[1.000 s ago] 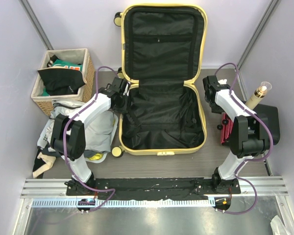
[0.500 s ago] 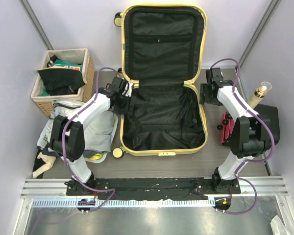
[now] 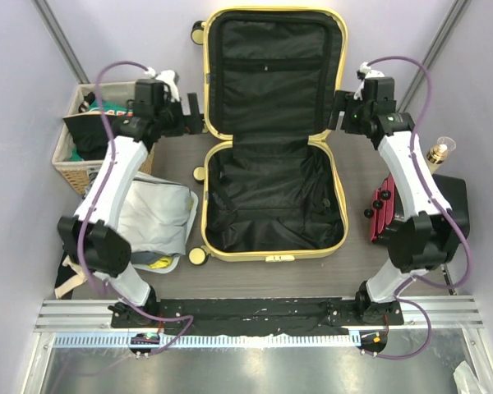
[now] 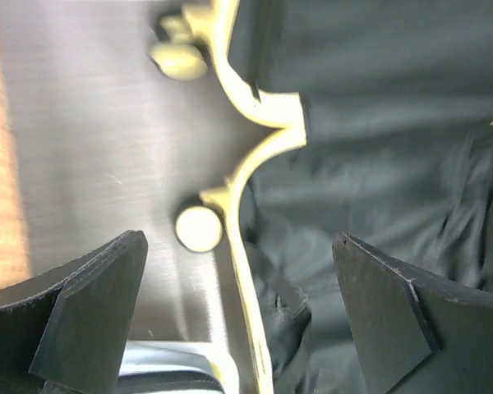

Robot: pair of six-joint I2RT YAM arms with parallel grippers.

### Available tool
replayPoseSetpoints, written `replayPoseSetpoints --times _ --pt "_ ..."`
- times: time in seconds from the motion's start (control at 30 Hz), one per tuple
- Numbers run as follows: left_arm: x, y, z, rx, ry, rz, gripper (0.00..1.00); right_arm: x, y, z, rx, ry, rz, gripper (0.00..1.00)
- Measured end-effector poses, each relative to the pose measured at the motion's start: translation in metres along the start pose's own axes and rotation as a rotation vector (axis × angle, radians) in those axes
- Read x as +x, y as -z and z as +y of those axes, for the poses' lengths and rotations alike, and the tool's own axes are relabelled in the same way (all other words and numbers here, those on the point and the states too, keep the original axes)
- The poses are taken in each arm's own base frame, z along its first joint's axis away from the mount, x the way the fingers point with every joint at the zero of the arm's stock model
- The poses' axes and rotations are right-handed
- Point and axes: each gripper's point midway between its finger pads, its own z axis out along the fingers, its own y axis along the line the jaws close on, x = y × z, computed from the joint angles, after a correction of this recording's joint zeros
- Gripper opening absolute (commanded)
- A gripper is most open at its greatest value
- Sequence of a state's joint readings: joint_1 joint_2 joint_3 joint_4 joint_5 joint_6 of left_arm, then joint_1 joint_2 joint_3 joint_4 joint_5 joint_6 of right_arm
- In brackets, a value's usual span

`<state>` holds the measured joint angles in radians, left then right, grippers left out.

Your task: Open, take out, and arrange the luggage

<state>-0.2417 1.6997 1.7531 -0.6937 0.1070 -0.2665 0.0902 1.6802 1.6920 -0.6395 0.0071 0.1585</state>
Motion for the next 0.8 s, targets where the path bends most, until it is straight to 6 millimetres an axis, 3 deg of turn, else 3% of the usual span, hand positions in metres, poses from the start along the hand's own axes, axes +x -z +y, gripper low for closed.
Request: replayPoseSetpoints --times 0.1,0.17,0.2,0.33,0.43,0.53,0.67,0.8 --pt "-0.039 0.044 0.004 -0.033 0.015 -0.169 1.00 -0.026 0.035 0.012 -0.057 -0.016 -0.097 0.85" --pt "-0.056 0.085 -0.002 -0.028 0.017 -0.292 1.00 -0.047 0.070 0.019 -0.099 -0.016 -0.209 0.85" --pt "-0.066 0.114 -0.006 -0.019 0.024 -0.385 1.00 -0.058 0.095 0.022 -0.119 -0.013 -0.283 0.86" --pt "-0.073 0.195 -0.012 0.003 0.035 -0.610 1.00 -0.076 0.183 0.023 -0.156 0.012 -0.548 0.91" --pt "-0.062 0.231 -0.005 -0.015 0.059 -0.700 1.00 -0.069 0.225 0.011 -0.125 0.024 -0.716 0.95" --pt "-0.052 0.244 0.005 -0.058 0.078 -0.732 1.00 -0.057 0.235 -0.003 -0.075 0.023 -0.803 0.97" --pt "-0.039 0.236 0.018 -0.115 0.091 -0.709 1.00 -0.035 0.216 -0.014 -0.029 0.024 -0.778 0.97" --pt "-0.027 0.223 0.026 -0.153 0.092 -0.664 1.00 -0.029 0.204 -0.017 -0.012 0.036 -0.748 0.98"
